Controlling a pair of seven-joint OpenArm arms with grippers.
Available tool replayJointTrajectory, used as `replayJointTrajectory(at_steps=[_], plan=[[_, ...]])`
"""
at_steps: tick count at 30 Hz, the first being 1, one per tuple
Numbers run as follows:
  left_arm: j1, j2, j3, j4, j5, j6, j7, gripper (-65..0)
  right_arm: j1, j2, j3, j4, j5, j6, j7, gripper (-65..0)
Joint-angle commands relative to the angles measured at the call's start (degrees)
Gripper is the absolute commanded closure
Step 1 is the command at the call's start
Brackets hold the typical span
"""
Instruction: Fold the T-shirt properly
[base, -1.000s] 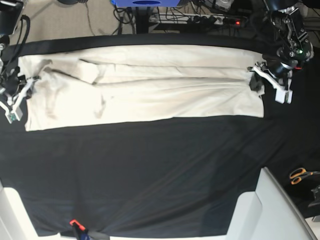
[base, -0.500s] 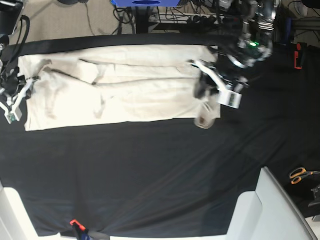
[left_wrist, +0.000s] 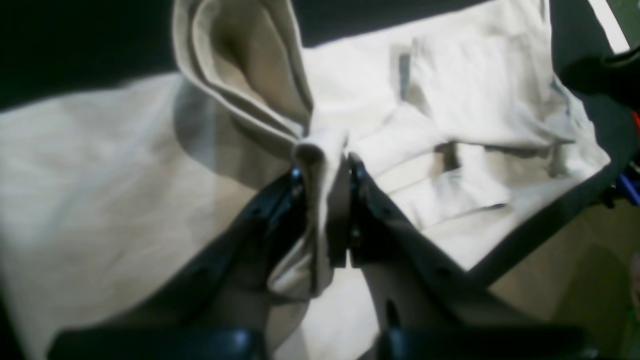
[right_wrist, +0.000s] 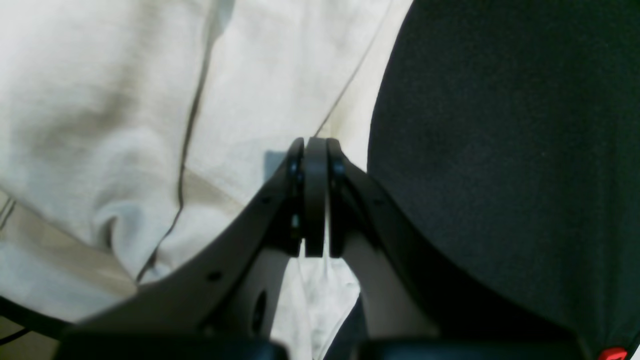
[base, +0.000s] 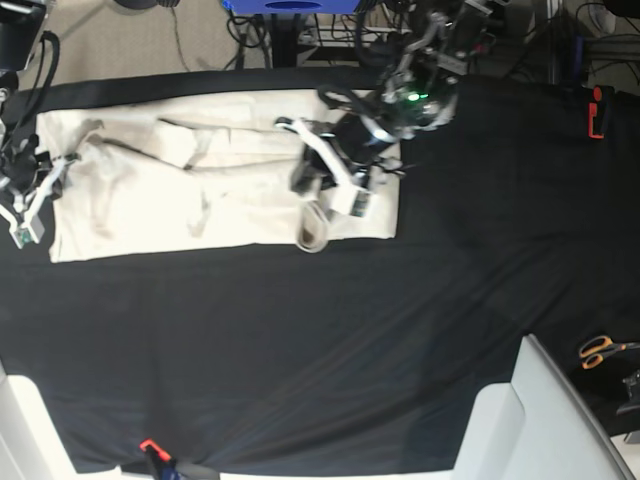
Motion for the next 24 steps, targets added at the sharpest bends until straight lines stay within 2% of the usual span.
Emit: replayJointTrajectory(at_steps=[1,7,15,24], plan=[[-0.8,0.4,0.8,0.1,-0.5,-0.7,-1.2,0.0,0.8,1.2,0.3,0.9,0.4,0.1,0.9,-0.2],[-4.0,2.6,3.5,-4.7,-0.5,-0.7,-1.3,0.0,0.7,1.3,0.3,0.9,0.4,0.1,0.9,-0.2],[-7.0,4.2,3.7,-6.3,-0.5,-0.6,-1.2,0.0,0.7,1.3,0.3,0.9,0.4,0.1,0.9,-0.2],[-10.9,5.4,9.6,-12.6,-0.5,-0.6,-1.3,0.0,0.8,1.3,0.3,0.9,0.4,0.1,0.9,-0.2]])
